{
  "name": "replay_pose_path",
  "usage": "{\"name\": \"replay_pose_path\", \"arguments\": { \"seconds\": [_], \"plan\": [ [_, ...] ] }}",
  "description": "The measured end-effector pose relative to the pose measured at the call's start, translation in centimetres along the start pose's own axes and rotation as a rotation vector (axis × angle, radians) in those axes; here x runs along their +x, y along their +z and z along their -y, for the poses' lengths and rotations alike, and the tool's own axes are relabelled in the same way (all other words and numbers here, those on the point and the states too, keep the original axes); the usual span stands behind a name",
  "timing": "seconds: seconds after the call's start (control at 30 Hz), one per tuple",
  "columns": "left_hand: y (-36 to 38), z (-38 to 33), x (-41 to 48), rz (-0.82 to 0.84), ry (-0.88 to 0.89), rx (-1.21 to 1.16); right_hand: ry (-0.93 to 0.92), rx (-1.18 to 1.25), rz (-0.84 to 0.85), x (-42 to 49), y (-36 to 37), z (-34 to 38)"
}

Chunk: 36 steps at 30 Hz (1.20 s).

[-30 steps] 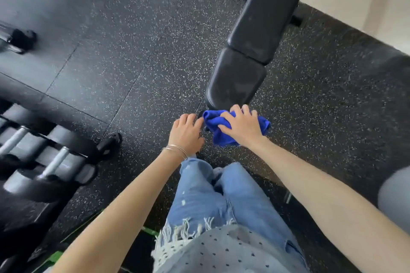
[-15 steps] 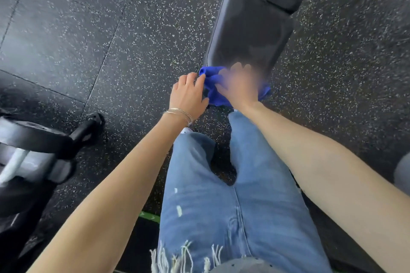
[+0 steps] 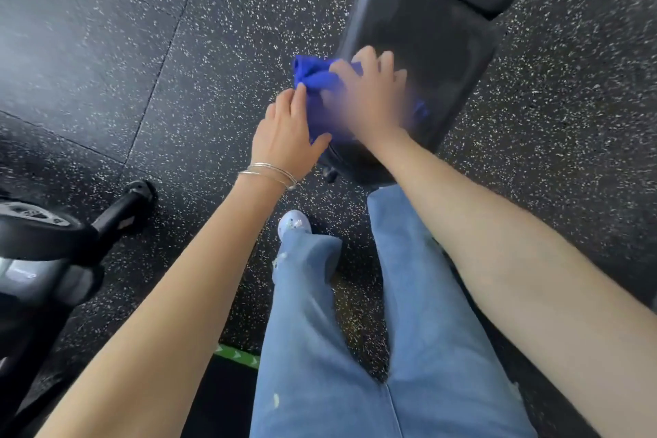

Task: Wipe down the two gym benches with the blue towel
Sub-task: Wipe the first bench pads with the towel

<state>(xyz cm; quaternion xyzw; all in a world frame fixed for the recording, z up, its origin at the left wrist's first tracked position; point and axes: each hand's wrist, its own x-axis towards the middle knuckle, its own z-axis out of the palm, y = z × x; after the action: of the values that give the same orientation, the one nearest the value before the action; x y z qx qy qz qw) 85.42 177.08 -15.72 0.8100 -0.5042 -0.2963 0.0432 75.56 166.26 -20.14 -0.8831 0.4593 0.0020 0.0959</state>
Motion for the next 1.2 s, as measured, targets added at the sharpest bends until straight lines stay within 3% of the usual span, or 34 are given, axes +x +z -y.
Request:
{"name": "replay_pose_path", "arguments": {
  "seconds": [0.2, 0.43, 0.57, 0.7, 1.0, 1.2],
  "plan": [
    [0.5, -0.4, 0.9, 0.002, 0.05, 0.04, 0.092, -0.006, 0.055, 9.9, 0.7, -3.4],
    [1.1, -1.3, 1.9, 0.05, 0.047, 0.071, 0.213, 0.057, -0.098, 2.3, 0.7, -4.5],
    [1.8, -1.9, 2.4, 0.076, 0.016, 0.015, 0.08, 0.028, -0.171, -1.5, 0.7, -5.9],
    [2.1, -3.2, 3.3, 0.071, -0.023, -0.011, -0.02, 0.024, -0.148, 2.2, 0.7, -7.0],
    [2.4, -5.8, 6.3, 0.042, -0.184, 0.005, -0.055, 0.004, 0.011, 15.6, 1.9, -7.6],
    [1.6, -7.0, 8.1, 0.054, -0.229, 0.015, -0.046, 0.063, 0.009, 17.3, 2.0, -8.4]
  ]
}}
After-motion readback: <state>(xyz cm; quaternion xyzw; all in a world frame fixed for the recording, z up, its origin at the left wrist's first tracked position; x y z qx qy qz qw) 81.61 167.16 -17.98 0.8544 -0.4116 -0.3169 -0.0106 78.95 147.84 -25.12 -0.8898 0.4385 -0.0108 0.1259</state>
